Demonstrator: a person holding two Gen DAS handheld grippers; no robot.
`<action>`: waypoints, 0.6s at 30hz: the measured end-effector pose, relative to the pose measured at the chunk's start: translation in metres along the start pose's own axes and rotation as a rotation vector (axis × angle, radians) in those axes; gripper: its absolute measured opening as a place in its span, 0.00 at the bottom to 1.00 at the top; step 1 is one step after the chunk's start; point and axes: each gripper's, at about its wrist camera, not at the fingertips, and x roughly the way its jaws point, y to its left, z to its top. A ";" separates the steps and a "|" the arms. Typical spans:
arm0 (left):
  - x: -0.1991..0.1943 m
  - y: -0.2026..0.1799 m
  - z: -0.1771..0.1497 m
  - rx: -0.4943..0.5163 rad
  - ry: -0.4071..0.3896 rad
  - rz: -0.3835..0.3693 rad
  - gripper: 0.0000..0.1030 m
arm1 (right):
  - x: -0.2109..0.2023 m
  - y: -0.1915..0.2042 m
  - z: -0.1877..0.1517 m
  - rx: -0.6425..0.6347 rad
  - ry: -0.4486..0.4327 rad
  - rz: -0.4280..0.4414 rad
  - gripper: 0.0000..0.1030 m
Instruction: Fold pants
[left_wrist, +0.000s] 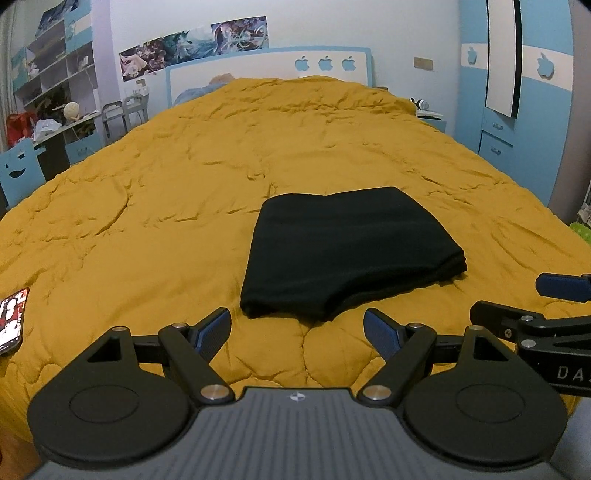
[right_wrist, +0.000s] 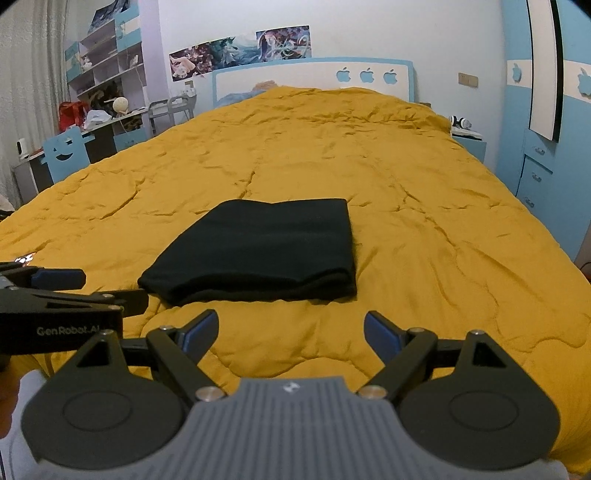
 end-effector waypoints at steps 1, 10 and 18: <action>0.000 0.000 0.000 -0.001 -0.001 0.000 0.93 | 0.000 0.000 0.000 -0.001 -0.002 0.000 0.80; -0.001 0.001 0.000 -0.005 -0.003 0.003 0.93 | 0.000 0.000 -0.001 -0.004 -0.006 0.002 0.80; -0.001 0.002 0.001 -0.001 -0.005 0.001 0.93 | -0.002 0.000 -0.004 -0.005 -0.008 0.006 0.80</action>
